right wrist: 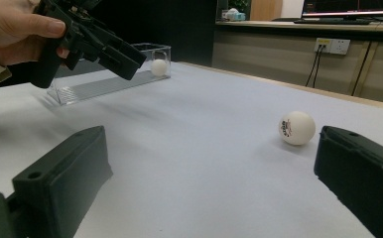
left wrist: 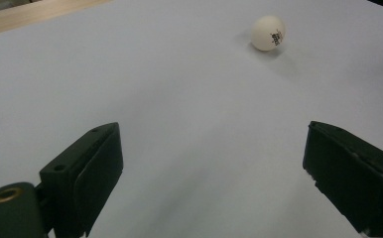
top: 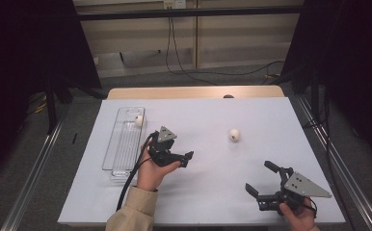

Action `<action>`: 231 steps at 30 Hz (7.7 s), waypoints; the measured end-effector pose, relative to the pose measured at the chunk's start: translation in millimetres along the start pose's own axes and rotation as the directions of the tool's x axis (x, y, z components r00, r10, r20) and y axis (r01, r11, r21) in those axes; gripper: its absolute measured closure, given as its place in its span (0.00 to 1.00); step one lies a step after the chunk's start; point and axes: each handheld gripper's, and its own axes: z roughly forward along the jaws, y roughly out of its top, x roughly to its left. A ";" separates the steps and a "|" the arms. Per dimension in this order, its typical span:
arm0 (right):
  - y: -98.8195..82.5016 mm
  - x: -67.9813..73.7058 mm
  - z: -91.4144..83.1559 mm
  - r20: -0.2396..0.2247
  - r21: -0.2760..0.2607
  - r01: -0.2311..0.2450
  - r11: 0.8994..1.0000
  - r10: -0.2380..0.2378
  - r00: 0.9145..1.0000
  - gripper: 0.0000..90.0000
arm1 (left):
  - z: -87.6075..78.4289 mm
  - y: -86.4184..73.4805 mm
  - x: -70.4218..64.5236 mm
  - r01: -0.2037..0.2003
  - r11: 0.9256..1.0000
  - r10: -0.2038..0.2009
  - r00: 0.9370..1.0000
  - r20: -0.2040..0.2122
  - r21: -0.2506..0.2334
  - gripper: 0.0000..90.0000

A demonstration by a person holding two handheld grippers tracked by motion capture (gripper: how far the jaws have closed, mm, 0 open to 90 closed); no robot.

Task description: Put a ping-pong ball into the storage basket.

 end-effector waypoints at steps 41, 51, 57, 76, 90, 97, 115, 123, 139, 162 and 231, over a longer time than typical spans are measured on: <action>-0.1 -0.7 -0.5 0.003 0.000 0.001 1.000 -0.001 1.000 0.00 | 30.3 1.7 -25.5 -0.033 0.999 0.033 0.999 0.022 0.007 0.09; -0.1 -0.9 -0.5 0.003 0.000 0.001 1.000 -0.001 1.000 0.00 | 33.9 2.4 -27.1 -0.033 0.999 0.033 0.999 0.022 -0.002 0.09; -0.1 -0.7 -0.3 0.002 0.000 0.002 1.000 -0.002 1.000 0.00 | 36.4 2.9 -28.4 -0.031 1.000 0.031 0.999 0.024 -0.005 0.09; -0.2 -1.1 -0.2 0.003 0.000 0.003 1.000 -0.003 1.000 0.00 | 45.6 5.3 -32.9 -0.037 0.999 0.037 0.999 0.036 -0.011 0.09; -0.1 -1.3 -0.4 0.003 -0.001 0.004 1.000 -0.004 1.000 0.00 | 51.0 7.6 -35.8 -0.043 0.999 0.044 0.998 0.048 -0.018 0.09; -0.1 -1.1 -0.2 0.003 0.001 0.004 1.000 -0.004 1.000 0.00 | 54.0 8.3 -38.6 -0.048 0.999 0.049 0.997 0.056 -0.019 0.09; 0.0 -0.9 -0.4 0.003 0.001 0.004 1.000 -0.004 1.000 0.00 | 63.3 11.5 -44.2 -0.054 0.998 0.055 0.996 0.066 -0.019 0.09; 0.0 -1.2 -0.7 0.003 0.000 0.004 1.000 -0.004 1.000 0.00 | 66.1 12.7 -45.7 -0.058 0.998 0.059 0.996 0.069 -0.018 0.09; 0.2 -0.5 -0.2 0.002 -0.001 0.004 1.000 -0.004 1.000 0.00 | 74.1 17.7 -51.1 -0.051 0.998 0.052 0.995 0.083 -0.024 0.09; 0.4 -0.4 -0.4 -0.001 -0.001 0.005 1.000 -0.005 1.000 0.00 | 86.4 24.2 -57.0 -0.044 0.999 0.046 0.995 0.091 -0.020 0.09; 1.0 0.1 -0.8 -0.002 -0.004 0.001 1.000 -0.001 1.000 0.00 | 119.4 38.7 -63.9 -0.031 0.999 0.032 0.997 0.073 -0.014 0.09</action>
